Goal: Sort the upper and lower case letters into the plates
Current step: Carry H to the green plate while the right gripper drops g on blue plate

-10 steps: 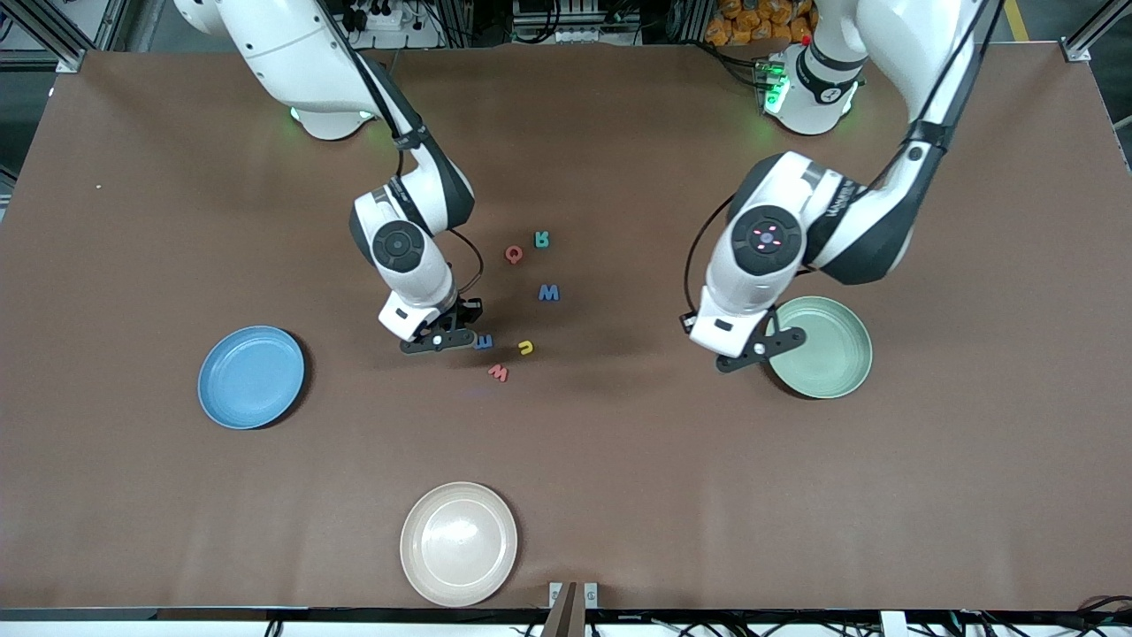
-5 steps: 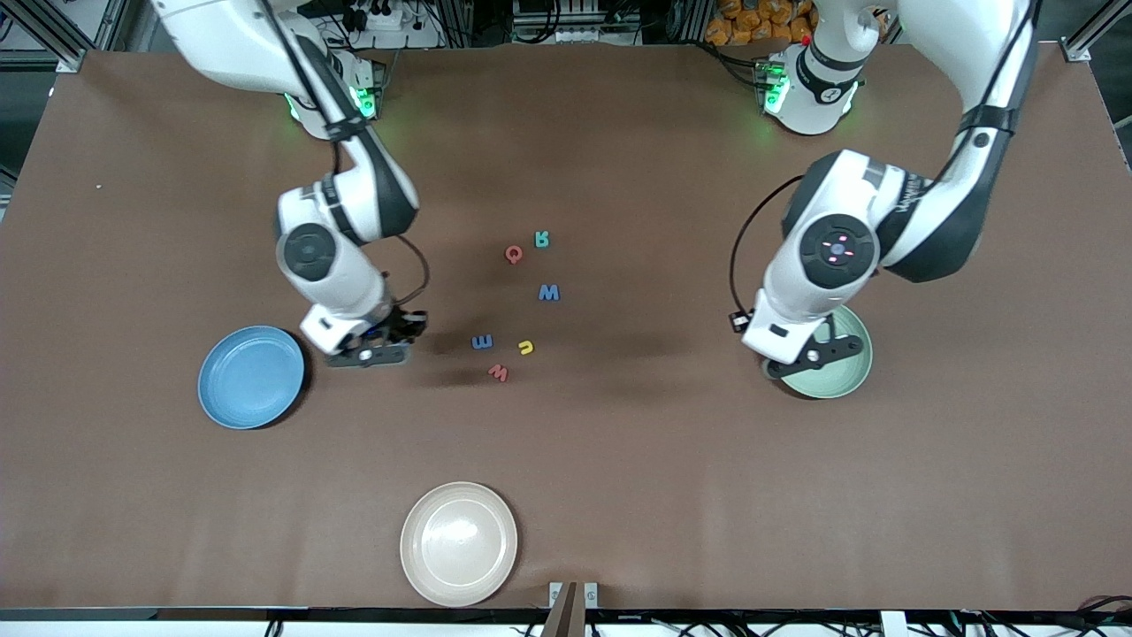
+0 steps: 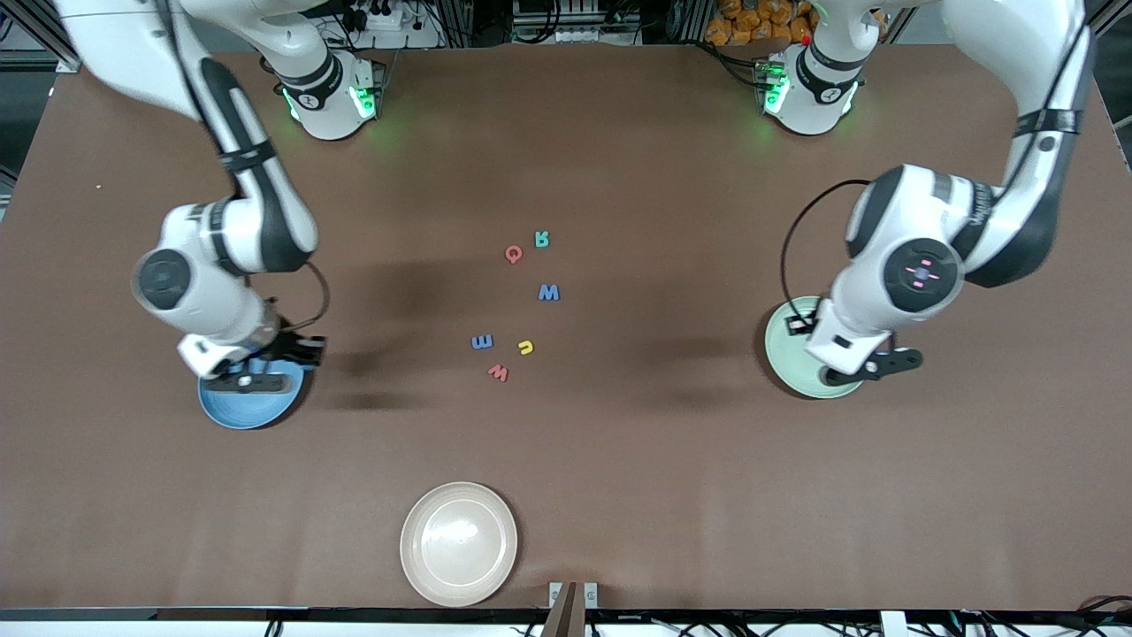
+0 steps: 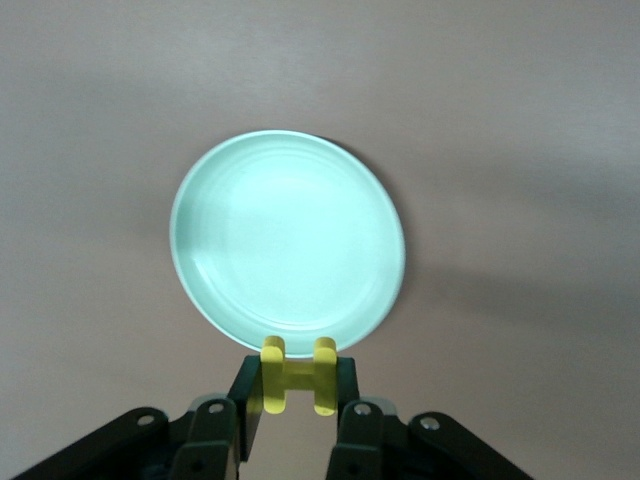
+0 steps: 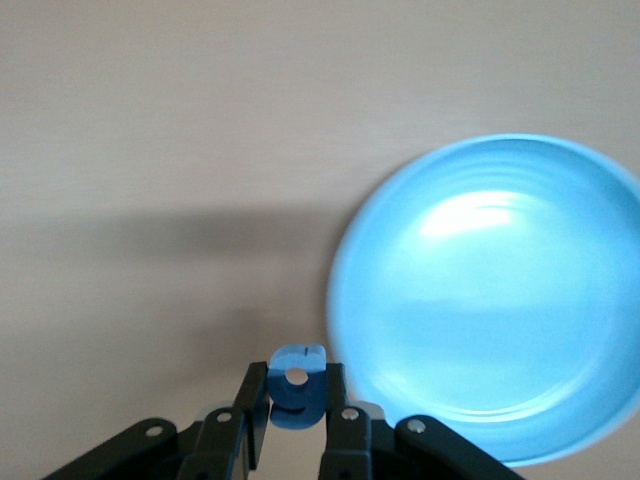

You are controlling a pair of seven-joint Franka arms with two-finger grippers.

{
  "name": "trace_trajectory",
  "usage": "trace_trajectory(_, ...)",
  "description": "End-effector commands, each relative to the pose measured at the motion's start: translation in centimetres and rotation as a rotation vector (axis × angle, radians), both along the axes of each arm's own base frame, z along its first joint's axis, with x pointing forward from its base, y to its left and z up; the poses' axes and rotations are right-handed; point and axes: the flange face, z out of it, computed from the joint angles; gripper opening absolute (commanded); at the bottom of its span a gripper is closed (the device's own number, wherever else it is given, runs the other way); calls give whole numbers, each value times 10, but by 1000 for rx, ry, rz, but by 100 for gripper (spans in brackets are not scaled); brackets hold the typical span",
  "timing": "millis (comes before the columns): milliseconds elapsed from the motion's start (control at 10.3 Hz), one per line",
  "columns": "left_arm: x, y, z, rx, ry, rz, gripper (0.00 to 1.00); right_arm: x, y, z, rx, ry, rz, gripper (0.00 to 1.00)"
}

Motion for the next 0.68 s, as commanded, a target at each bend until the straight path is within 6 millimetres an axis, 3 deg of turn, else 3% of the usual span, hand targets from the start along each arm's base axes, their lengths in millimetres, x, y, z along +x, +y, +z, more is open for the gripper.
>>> trace_trajectory(0, 0, 28, -9, -21, 25, -11, 0, -5, -51, 1, 9, 3, 5, 1)
trace_trajectory(97, 5, 41, -18, -32, 26, -5, 0, -5, -75, 0, 9, 0, 3, 26)
trace_trajectory(194, 6, 43, -28, -38, 31, -6, 0, -5, -86, -1, 10, -3, -5, 98)
trace_trajectory(387, 6, 55, -66, -58, 41, 14, 0, -2, -79, 2, 15, -6, -21, 100)
trace_trajectory(581, -1, 54, -97, -79, 23, 9, 0, 2, -47, 4, 18, -10, -76, 100)
